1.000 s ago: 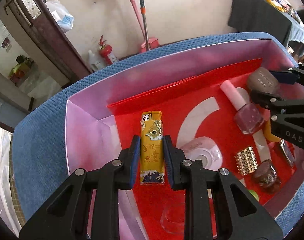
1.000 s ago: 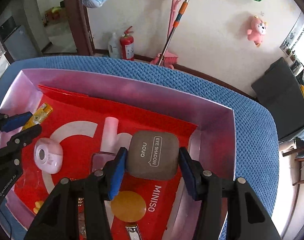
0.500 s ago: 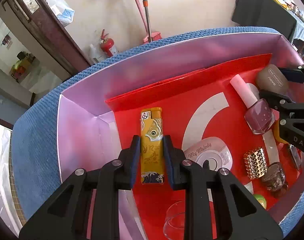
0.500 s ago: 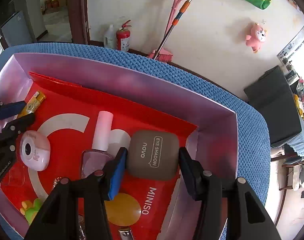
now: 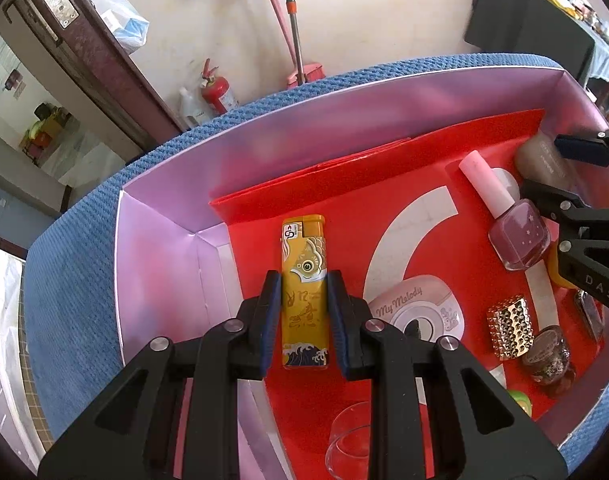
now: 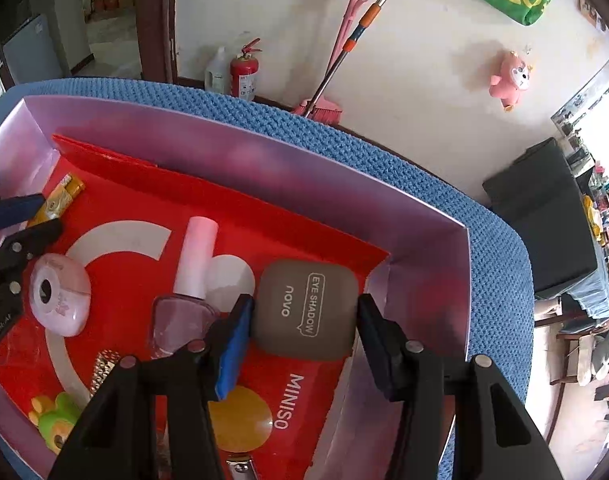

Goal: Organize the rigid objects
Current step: 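Lower the tube and eye shadow case onto the red mat and open both tools, then lift both open tools up out of the box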

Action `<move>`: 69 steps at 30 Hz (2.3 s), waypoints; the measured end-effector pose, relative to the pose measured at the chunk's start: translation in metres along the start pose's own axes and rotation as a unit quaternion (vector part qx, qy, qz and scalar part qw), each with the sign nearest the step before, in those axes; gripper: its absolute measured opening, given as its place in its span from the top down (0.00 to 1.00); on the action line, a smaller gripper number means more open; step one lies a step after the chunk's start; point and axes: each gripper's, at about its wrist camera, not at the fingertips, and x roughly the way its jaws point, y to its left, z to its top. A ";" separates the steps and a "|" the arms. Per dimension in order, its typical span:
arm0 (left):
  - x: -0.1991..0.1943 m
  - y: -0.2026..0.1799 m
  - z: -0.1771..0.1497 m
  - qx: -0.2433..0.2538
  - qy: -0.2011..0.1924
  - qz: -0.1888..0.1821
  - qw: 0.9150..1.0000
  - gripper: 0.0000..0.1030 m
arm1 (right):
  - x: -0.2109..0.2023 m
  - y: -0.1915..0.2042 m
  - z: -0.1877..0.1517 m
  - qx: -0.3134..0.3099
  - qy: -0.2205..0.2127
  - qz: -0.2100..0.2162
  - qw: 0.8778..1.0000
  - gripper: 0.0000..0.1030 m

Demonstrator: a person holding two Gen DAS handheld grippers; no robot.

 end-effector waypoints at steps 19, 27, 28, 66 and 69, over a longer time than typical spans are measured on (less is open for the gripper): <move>-0.019 0.004 -0.002 -0.003 -0.009 0.018 1.000 0.78 | -0.001 -0.003 -0.003 0.011 -0.002 -0.003 1.000 0.40; -0.046 0.017 -0.004 -0.037 -0.035 0.008 0.999 0.78 | -0.023 -0.008 -0.006 0.023 -0.029 -0.009 0.999 0.35; -0.053 0.019 -0.006 -0.043 -0.043 0.002 0.998 0.78 | -0.028 -0.009 -0.007 0.025 -0.032 -0.007 0.999 0.33; -0.150 -0.002 -0.134 -0.111 -0.373 -0.011 0.921 0.08 | -0.150 -0.007 -0.158 0.133 -0.338 0.004 0.932 0.00; -0.133 0.000 -0.131 -0.121 -0.363 -0.020 0.924 0.08 | -0.135 0.003 -0.159 0.132 -0.348 -0.003 0.928 0.00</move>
